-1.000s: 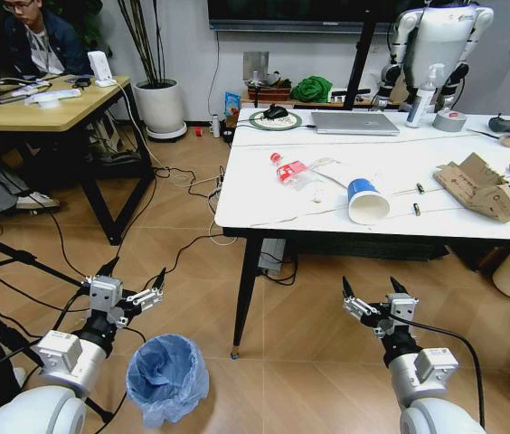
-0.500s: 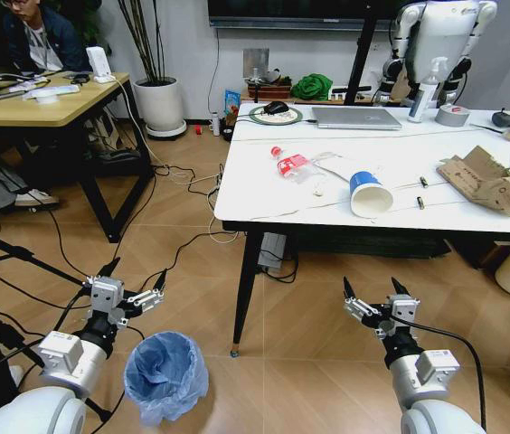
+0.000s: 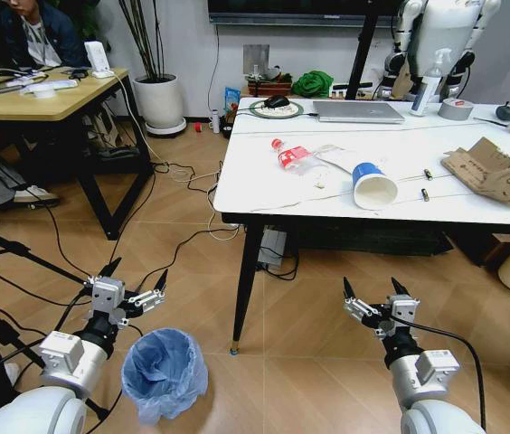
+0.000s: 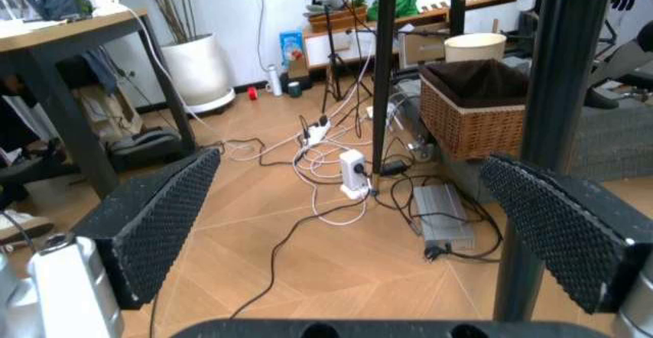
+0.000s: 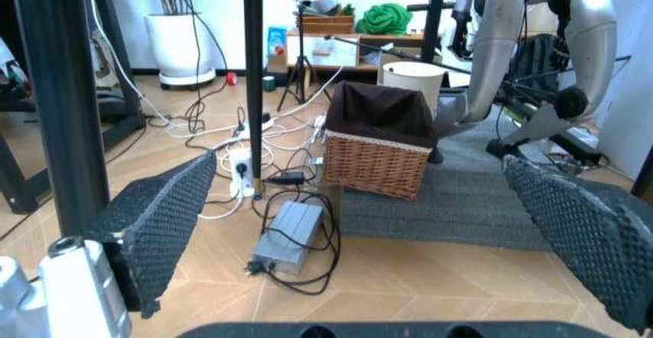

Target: Pick up the trash bin and place the trash from the table into it.

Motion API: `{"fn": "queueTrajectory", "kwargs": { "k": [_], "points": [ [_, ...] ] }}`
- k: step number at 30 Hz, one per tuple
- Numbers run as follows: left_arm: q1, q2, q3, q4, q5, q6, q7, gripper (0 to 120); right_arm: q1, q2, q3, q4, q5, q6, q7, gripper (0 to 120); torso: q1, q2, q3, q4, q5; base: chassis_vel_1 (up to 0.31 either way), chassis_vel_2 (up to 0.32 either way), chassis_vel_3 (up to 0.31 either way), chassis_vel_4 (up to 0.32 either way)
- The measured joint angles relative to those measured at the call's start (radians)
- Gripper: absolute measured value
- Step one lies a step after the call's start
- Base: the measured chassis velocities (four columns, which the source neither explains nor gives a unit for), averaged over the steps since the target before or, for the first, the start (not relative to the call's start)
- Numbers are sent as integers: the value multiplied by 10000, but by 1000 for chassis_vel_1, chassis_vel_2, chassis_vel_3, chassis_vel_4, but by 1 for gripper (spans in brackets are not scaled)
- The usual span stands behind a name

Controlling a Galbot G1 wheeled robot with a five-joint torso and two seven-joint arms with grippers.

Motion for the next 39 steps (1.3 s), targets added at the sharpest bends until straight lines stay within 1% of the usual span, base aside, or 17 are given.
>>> {"fn": "queueTrajectory", "kwargs": {
  "k": [4, 7, 12, 15, 21, 34, 39],
  "points": [
    [8, 6, -12, -1, 0, -1, 4, 100, -3, 0, -6, 16, -1, 1, -4, 100, -47, -116, -72, 0, 0, 0, 0, 0, 0],
    [16, 2, -13, -12, -1, -4, 6, 100, -4, 0, -9, 23, -5, 4, -10, 100, -120, -307, -188, 0, 0, 0, 0, 0, 0],
    [30, -1, -13, -34, 39, -5, 12, 100, -33, 0, -8, 37, -8, 20, -11, 100, -199, -505, -308, 0, 0, 0, 0, 0, 0],
    [37, -1, -15, -47, 51, -5, 14, 100, -34, 0, -7, 48, -8, 22, -11, 100, -219, -583, -368, 0, 0, 0, 0, 0, 0],
    [44, 1, -23, -88, 108, -20, 23, 100, -35, 0, -1, 77, -9, 36, -14, 100, -322, -892, -572, 0, 0, 0, 0, 0, 0],
    [72, -14, -33, -149, 120, -17, 26, 100, -75, 0, 9, 102, 4, 92, 3, 100, -461, -1348, -891, 0, 0, 0, 0, 0, 0],
    [79, -17, -22, -195, 119, -16, 26, 100, -86, 0, 7, 109, 4, 104, 14, 100, -557, -1585, -1032, 0, 0, 0, 0, 0, 0]
  ]
}}
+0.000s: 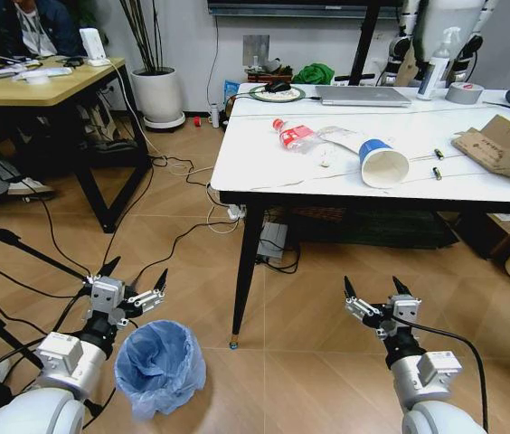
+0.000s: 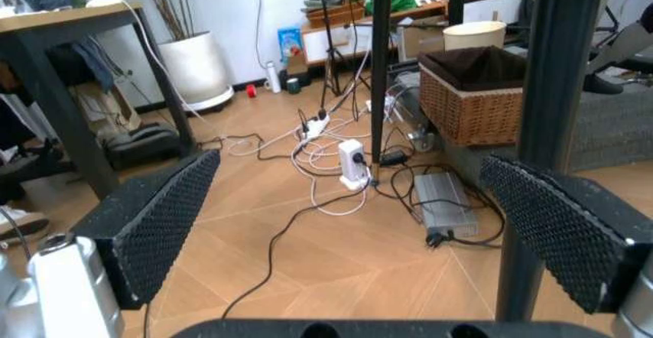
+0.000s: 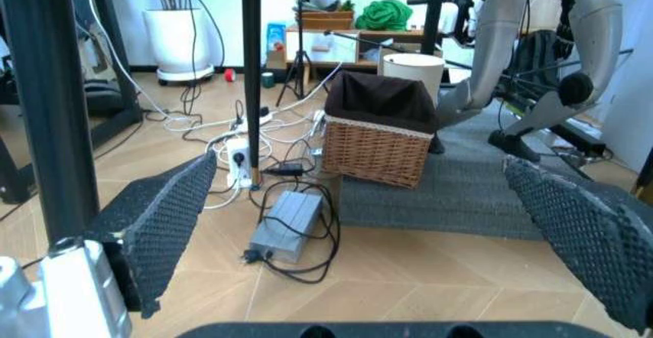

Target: Pick up the trash bin and place the trash from the table into it.

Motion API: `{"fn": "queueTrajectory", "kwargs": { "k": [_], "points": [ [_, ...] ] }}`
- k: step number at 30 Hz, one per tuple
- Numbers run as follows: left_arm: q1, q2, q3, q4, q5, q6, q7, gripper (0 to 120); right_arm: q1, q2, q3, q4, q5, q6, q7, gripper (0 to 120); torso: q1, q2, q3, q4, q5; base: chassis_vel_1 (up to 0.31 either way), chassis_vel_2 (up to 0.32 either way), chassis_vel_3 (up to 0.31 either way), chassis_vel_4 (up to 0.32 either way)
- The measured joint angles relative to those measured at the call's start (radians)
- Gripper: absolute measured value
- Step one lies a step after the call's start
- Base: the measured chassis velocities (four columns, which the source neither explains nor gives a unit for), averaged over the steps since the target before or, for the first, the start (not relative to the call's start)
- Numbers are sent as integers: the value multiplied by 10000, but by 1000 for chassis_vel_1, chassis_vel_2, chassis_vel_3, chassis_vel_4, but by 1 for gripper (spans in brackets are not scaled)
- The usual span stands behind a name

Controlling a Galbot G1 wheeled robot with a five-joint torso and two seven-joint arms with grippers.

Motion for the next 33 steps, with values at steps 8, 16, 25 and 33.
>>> {"fn": "queueTrajectory", "kwargs": {
  "k": [8, 16, 25, 33],
  "points": [
    [23, -18, 35, -10, 23, -21, -16, 100, -48, 0, 9, 2, -1, 39, 13, 100, -90, -330, -238, 0, 0, 0, 0, 0, 0],
    [48, -28, 25, -15, 31, -26, -19, 100, -64, 0, 0, 3, -5, 47, 20, 100, -183, -622, -436, 0, 0, 0, 0, 0, 0],
    [46, -9, 18, -44, 48, -27, -19, 100, -100, 0, 5, 37, -3, 56, 23, 100, -267, -981, -715, 0, 0, 0, 0, 0, 0],
    [66, 14, 8, -46, 66, -29, -14, 100, -110, 0, 64, 69, 28, 56, 26, 100, -328, -1232, -903, 0, 0, 0, 0, 0, 0]
  ]
}}
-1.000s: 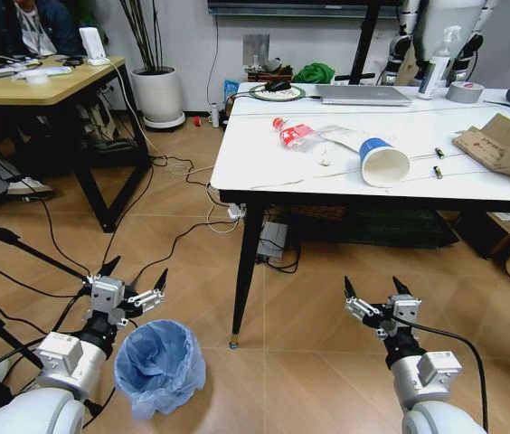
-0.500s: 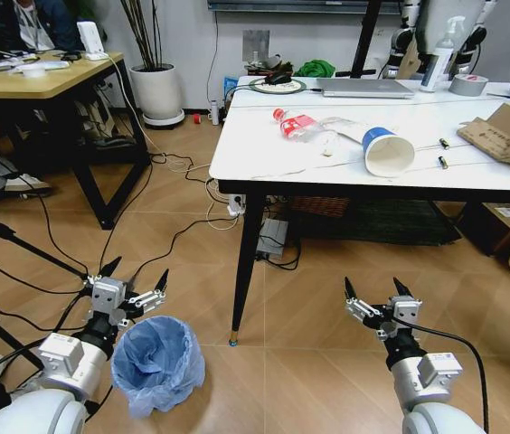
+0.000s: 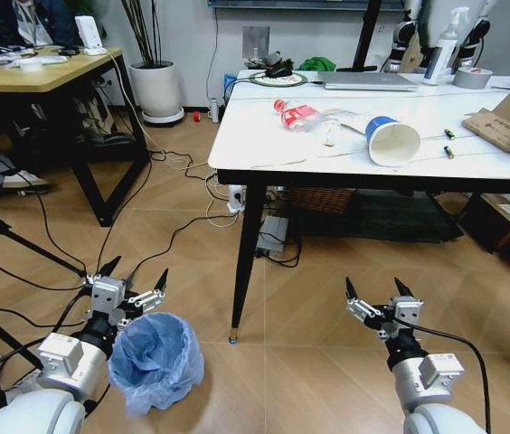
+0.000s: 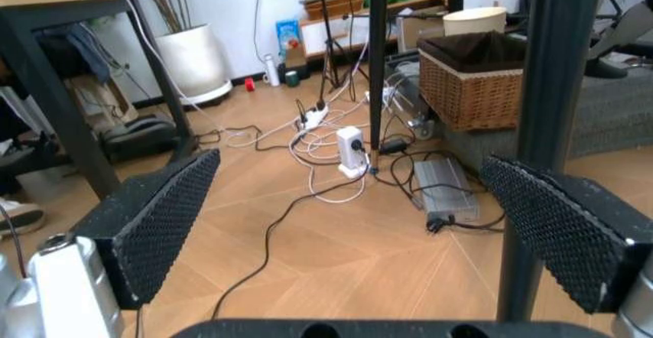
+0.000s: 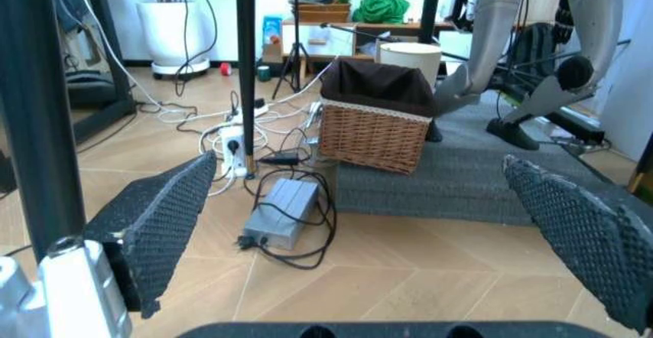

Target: Pick up the trash bin and place the trash from the table into it.

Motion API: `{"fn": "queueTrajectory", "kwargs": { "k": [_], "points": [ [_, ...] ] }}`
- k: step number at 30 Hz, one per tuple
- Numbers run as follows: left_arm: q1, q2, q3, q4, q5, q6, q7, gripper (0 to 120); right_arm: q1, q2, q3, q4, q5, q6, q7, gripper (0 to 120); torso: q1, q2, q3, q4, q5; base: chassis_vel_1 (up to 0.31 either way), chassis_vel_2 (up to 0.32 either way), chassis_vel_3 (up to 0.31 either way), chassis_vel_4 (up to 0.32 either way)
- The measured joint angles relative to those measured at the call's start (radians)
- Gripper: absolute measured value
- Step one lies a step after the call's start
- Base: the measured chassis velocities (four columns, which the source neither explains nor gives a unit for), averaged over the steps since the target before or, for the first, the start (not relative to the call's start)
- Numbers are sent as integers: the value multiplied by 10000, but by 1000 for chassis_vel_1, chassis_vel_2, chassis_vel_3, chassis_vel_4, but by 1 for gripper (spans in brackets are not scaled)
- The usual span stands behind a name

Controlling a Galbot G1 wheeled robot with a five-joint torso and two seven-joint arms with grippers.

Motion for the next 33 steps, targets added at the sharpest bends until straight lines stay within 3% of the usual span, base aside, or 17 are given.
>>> {"fn": "queueTrajectory", "kwargs": {
  "k": [13, 33],
  "points": [
    [-1, 13, 2, 25, 20, -15, 9, 100, 1, 0, 36, 7, 43, -2, 4, 100, -95, -423, -330, 0, 0, 0, 0, 0, 0],
    [-27, 16, -27, 243, 47, -176, -5, 100, 3, 0, -31, -4, 112, -77, 34, 100, -234, -1317, -1085, 0, 0, 0, 0, 0, 0]
  ]
}}
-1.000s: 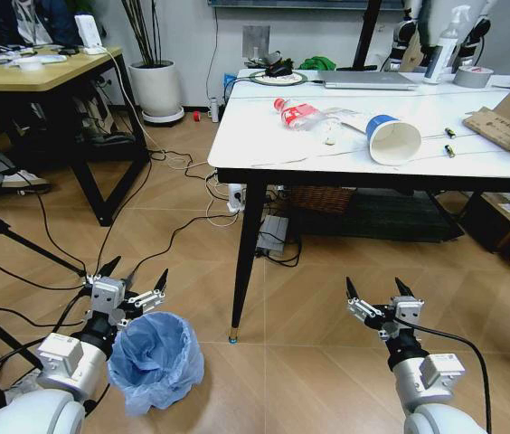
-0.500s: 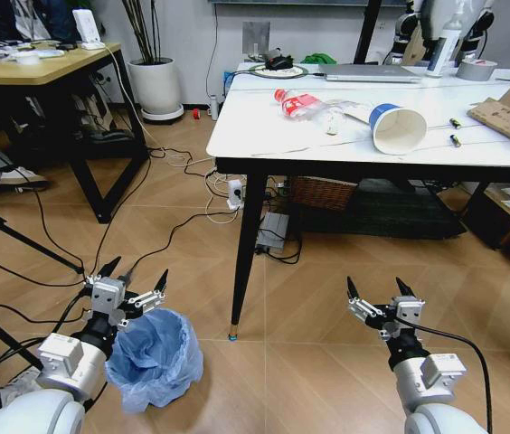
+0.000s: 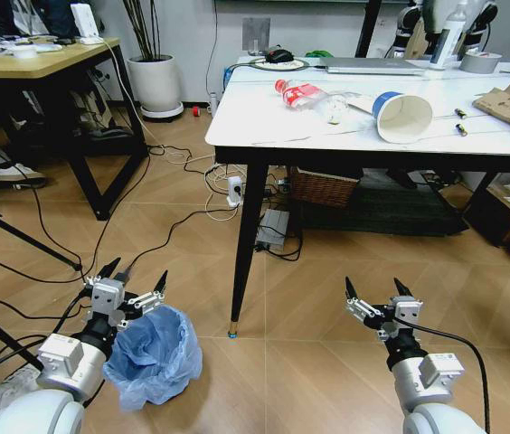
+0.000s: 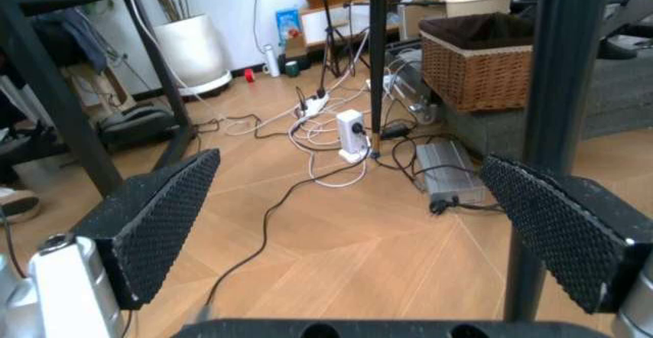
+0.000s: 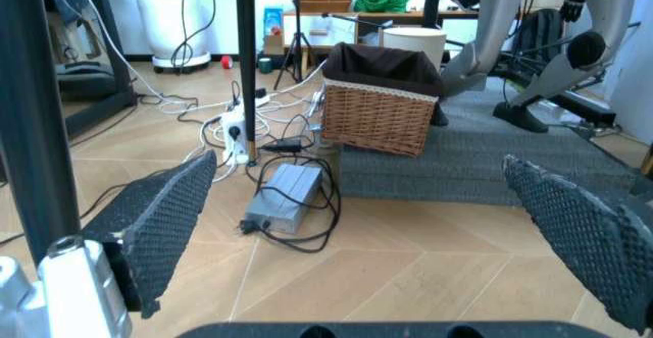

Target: Pick up the trash bin and place the trash from the table into it.

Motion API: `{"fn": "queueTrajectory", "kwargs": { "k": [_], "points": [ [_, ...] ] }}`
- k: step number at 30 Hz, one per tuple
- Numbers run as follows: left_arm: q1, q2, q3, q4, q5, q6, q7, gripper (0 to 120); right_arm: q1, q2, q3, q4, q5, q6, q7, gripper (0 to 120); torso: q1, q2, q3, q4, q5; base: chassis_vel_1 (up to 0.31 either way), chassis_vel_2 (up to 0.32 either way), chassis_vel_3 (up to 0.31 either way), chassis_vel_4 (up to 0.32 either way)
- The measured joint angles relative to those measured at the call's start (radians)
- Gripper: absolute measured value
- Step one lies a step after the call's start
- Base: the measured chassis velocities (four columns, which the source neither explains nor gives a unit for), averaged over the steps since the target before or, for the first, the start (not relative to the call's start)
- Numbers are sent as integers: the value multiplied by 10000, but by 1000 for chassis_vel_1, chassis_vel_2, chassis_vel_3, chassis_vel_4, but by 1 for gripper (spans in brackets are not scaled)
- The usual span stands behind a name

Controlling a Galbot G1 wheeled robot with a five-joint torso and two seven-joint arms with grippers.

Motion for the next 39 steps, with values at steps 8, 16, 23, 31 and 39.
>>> {"fn": "queueTrajectory", "kwargs": {
  "k": [8, 16, 23, 31, 39],
  "points": [
    [-95, -14, -2, 144, -98, 39, -367, 100, -234, 0, 104, 6, 191, 81, 209, 100, -9, -148, -140, 0, 0, 0, 0, 0, 0],
    [79, 459, -13, 284, -302, 248, -1048, 100, -353, 0, -125, -66, 243, 176, 267, 100, -4, -130, -127, 0, -2, 0, 0, 0, 0],
    [627, 1884, -125, 563, -1373, 1359, -1709, 100, -265, -2, -497, -253, 977, -185, 977, 100, 2, -98, -102, 0, -2, 0, 0, 0, 0],
    [445, 3052, -500, 1663, -2904, 2205, -1973, 100, 102, -155, -600, -695, 1120, -187, 1239, 100, 7, -76, -84, 0, 0, 0, 0, 0, 0],
    [-814, 3680, -220, 3239, -3329, 3421, -2109, 100, 225, -67, -753, -1138, 913, -29, 1279, 100, 10, -60, -70, -1, -1, 0, 0, 0, 0]
  ]
}}
